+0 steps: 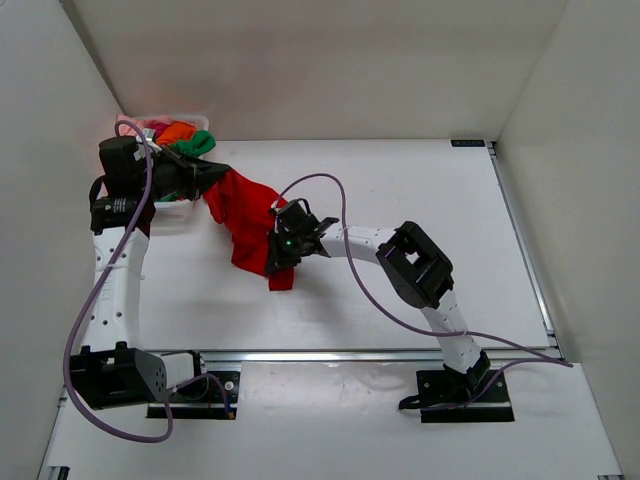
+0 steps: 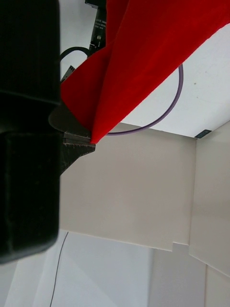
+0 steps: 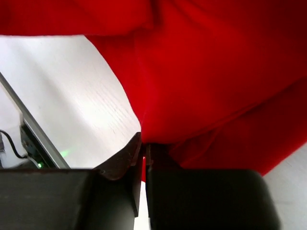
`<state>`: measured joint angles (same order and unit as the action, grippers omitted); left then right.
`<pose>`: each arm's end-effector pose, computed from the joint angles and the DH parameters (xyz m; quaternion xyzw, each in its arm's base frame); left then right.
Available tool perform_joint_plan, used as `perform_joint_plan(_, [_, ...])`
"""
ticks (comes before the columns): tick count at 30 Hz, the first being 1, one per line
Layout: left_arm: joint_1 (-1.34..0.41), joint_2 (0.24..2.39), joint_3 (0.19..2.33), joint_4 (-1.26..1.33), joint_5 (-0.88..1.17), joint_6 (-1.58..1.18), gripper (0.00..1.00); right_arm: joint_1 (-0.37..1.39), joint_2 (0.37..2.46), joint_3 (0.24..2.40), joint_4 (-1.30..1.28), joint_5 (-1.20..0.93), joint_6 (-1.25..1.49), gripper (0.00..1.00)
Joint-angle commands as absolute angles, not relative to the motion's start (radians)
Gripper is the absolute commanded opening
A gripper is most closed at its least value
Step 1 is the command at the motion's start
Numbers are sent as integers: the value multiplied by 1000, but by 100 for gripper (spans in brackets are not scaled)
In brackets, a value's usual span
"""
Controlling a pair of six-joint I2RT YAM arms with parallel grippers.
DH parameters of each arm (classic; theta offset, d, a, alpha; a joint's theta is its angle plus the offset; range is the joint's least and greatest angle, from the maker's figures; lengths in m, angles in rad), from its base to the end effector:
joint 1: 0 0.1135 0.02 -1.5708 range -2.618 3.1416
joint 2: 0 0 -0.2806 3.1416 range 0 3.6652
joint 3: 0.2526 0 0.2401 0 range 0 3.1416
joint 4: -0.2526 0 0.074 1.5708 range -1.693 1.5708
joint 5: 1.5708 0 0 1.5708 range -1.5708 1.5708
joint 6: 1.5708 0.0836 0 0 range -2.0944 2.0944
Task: Fold and stack the t-shirts
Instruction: Flatten out the tshirt
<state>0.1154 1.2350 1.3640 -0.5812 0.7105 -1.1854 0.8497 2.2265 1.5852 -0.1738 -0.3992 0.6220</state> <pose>0.2784 -0.0226 0.4078 -0.3343 0.7442 -0.5073 0.2776 0.3168 0.4096 0.1350 -0.1762 0.8968 0.3793 0.1443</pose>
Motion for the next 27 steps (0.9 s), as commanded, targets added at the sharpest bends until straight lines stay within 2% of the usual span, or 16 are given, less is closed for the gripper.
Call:
perform_joint_plan(1, [112,1210,1384,-584,716,-1157,0,838,2234,1641,-202,-414,592,0])
perform_joint_plan(6, [143,1256,1446,-552,712,-1147,0,695,2070,1755,-397,-500,503,0])
perform_joint_plan(8, [158,1314,1535,-546,704,-1149,0,538,1965,1753,-416,-555,546,0])
perform_joint_plan(9, [178,1360,1624,-572,686,-1137,0,493,1880,1732,-405,-607,598,0])
perform_joint_plan(12, [189,1507,1903,-627,605,-1106,0,208,1709,1712,-362,-716,693,0])
perform_joint_plan(15, [189,1652,2152,-620,600,-1141,0,17,1628,1806,-443,-830,695,0])
perform_joint_plan(18, [161,1707,2250,-612,618,-1129,0,-60,1617,2018,-637,-789,568,0])
perform_joint_plan(21, [153,1637,2243,-608,574,-1019,0,-48,1577,2138,-764,-645,387,0])
perform_joint_plan(24, [190,1566,2194,-571,567,-970,0,-29,1469,2090,-759,-539,289,1])
perform_joint_plan(27, [210,1554,2235,-542,601,-988,0,-30,1347,1970,-709,-474,238,0])
